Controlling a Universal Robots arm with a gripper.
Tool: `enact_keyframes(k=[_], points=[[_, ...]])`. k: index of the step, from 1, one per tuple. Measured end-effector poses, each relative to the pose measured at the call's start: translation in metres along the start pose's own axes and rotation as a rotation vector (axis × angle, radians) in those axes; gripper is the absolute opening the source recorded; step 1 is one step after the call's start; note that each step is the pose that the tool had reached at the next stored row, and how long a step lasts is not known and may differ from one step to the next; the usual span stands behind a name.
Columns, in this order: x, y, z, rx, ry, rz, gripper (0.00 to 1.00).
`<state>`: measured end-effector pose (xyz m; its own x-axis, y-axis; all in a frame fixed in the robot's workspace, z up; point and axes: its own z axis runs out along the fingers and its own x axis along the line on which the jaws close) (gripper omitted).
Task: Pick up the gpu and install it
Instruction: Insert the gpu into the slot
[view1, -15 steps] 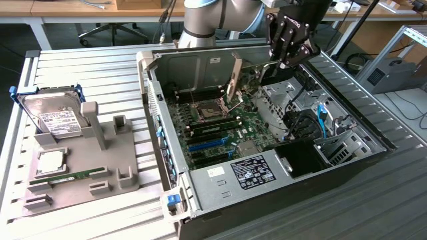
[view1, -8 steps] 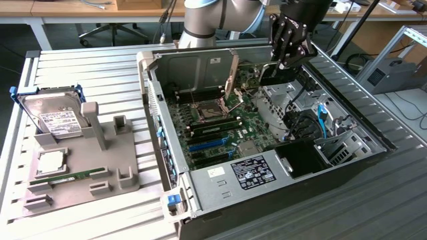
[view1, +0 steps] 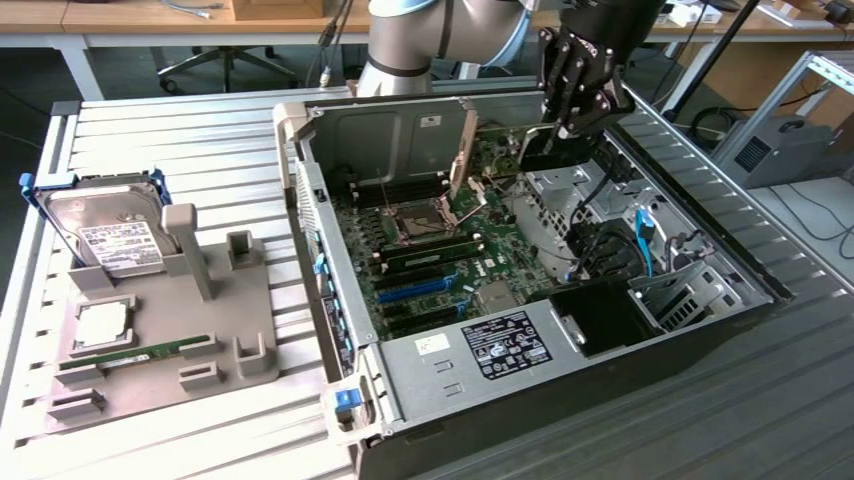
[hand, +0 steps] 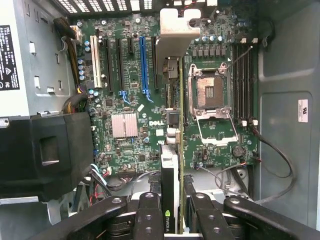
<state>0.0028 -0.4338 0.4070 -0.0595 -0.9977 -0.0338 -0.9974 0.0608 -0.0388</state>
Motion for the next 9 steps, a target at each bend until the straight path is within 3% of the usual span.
enact_keyframes(k=[9], points=[[0.001, 0.0258, -0.001, 0.0008, 0.0007, 0.018, 0.27]])
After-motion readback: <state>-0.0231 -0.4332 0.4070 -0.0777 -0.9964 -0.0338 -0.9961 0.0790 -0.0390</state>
